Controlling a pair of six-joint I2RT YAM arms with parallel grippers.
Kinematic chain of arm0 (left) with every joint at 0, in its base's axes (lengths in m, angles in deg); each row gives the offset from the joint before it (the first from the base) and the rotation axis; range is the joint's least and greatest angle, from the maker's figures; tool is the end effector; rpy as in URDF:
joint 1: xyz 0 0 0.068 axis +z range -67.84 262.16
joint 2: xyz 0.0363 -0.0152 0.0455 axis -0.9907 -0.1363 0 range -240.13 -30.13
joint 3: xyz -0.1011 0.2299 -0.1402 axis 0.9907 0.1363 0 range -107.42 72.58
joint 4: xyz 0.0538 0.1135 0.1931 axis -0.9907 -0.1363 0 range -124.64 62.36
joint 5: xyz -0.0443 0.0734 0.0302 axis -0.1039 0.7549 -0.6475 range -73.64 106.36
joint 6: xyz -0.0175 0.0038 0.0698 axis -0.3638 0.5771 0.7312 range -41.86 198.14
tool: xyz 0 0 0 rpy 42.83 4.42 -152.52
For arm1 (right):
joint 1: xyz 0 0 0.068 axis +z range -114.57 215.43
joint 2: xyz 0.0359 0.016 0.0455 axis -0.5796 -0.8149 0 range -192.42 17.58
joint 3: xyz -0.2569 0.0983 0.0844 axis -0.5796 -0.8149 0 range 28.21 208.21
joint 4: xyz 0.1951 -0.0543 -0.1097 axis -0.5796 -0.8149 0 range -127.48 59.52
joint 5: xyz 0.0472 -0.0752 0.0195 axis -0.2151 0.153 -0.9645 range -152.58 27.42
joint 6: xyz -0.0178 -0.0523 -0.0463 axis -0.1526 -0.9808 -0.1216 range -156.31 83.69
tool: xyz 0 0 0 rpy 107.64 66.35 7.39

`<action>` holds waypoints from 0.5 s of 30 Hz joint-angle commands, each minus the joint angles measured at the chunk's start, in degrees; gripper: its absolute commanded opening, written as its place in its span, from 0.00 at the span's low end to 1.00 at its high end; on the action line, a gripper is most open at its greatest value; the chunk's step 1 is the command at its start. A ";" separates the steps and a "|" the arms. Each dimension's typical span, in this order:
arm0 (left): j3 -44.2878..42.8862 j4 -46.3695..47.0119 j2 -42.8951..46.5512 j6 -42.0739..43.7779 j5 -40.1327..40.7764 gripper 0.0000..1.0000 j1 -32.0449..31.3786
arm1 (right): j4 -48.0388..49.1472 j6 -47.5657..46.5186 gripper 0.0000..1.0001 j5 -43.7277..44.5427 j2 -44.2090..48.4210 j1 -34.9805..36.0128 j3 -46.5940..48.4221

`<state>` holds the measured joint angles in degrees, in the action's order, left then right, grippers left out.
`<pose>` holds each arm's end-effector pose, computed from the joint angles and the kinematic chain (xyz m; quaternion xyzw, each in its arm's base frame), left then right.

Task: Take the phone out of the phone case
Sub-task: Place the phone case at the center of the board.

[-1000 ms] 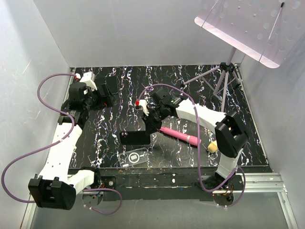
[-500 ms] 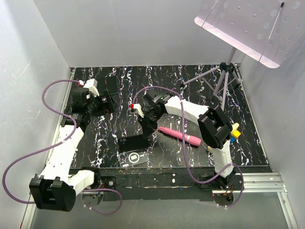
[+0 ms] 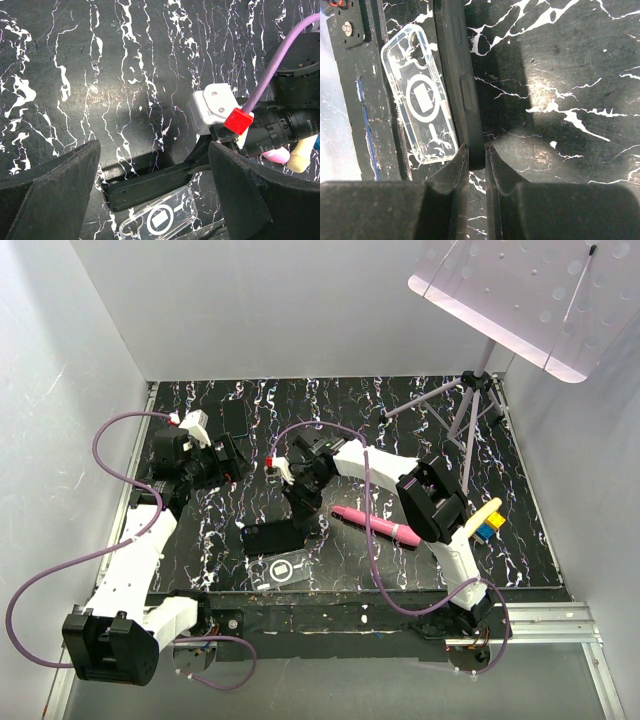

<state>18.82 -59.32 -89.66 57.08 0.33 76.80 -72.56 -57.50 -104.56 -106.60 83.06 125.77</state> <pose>0.1966 -0.0351 0.3128 -0.0600 0.8880 -0.2219 0.3982 0.2642 0.3489 0.1933 -0.5732 0.7196 0.3821 0.0875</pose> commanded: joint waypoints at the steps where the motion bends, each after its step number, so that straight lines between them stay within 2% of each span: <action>1: 0.14 0.66 1.96 -0.12 -1.02 0.92 -0.08 | -0.81 0.09 0.14 1.54 -0.10 0.35 2.64; 3: 0.14 0.66 1.96 -0.21 -1.11 0.97 -0.08 | -0.54 0.36 0.17 3.12 0.08 0.26 2.72; 8: 0.14 0.57 2.57 -0.39 -1.19 0.98 -0.08 | 0.51 2.29 0.27 7.52 0.34 0.26 2.90; 13: 0.58 -0.13 4.24 -0.74 -1.19 0.98 -0.08 | 2.00 4.75 0.63 11.12 2.53 0.26 3.69; 15: 1.11 -0.13 5.12 -1.00 -1.19 0.98 -0.08 | 3.76 6.50 0.68 12.61 4.90 0.26 3.17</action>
<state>19.00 -59.32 -87.54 56.42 -0.28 76.80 -72.06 -54.04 -95.69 -106.58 83.17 127.06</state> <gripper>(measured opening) 0.981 0.624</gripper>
